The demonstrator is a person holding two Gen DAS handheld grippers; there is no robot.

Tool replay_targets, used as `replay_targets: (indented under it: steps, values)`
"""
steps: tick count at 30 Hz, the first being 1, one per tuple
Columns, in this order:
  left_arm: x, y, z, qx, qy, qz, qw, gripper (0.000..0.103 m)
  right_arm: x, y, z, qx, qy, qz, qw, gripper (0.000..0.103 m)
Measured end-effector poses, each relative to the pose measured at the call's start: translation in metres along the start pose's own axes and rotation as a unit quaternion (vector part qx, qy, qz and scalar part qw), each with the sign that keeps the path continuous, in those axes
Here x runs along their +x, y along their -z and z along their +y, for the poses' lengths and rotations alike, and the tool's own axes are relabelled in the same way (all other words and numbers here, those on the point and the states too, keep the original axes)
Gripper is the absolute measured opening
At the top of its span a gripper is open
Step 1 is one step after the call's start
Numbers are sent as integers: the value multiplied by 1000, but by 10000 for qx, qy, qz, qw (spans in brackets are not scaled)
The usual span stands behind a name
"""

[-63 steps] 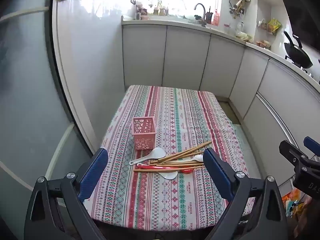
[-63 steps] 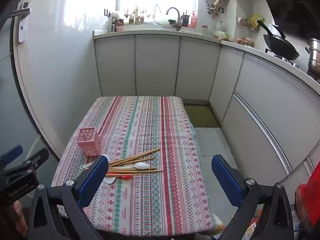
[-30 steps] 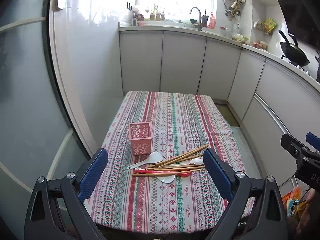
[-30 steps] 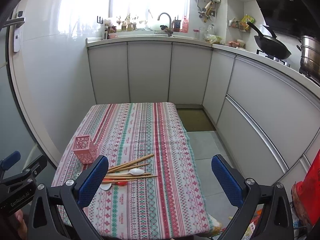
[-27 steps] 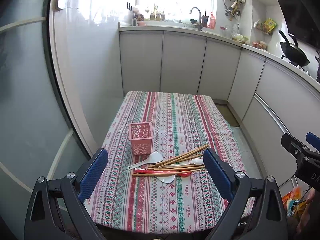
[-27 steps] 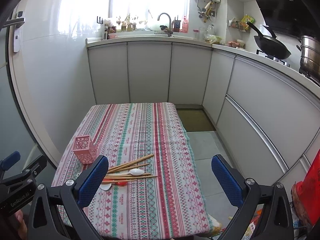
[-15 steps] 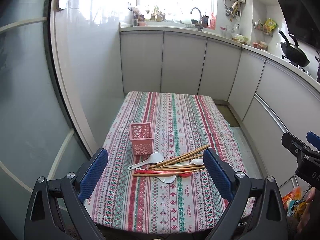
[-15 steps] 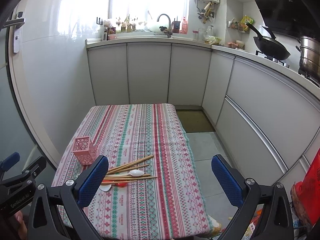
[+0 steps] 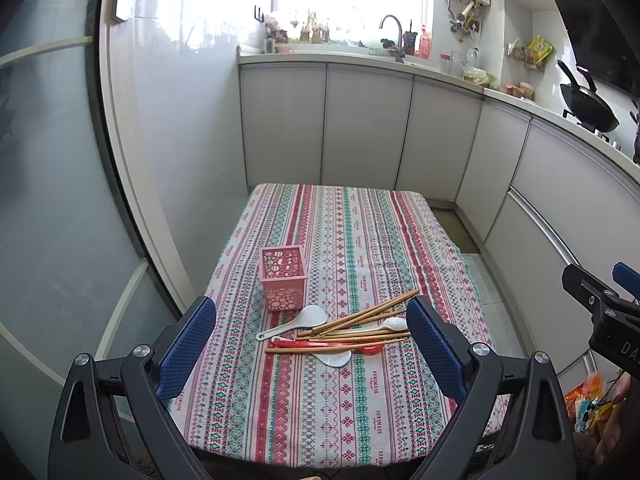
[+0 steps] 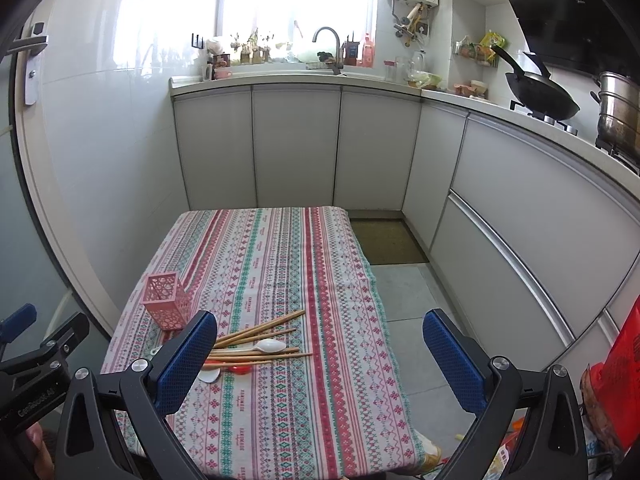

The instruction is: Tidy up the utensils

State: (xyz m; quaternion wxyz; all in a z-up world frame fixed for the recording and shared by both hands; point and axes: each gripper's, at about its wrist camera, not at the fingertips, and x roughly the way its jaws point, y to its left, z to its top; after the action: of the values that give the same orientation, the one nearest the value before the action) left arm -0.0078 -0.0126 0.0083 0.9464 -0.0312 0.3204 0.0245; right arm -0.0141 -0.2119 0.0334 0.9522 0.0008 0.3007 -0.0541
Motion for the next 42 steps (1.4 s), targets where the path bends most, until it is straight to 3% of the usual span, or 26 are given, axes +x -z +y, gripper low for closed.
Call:
replay_targets:
  steps: [34, 42]
  values:
    - [1, -3, -8, 88, -55, -11, 9999, 97, 0, 1, -5, 58, 192, -155, 9997, 103]
    - [32, -15, -15, 311, 174, 180, 9992, 97, 31, -12, -10, 130, 276, -21, 9995, 103]
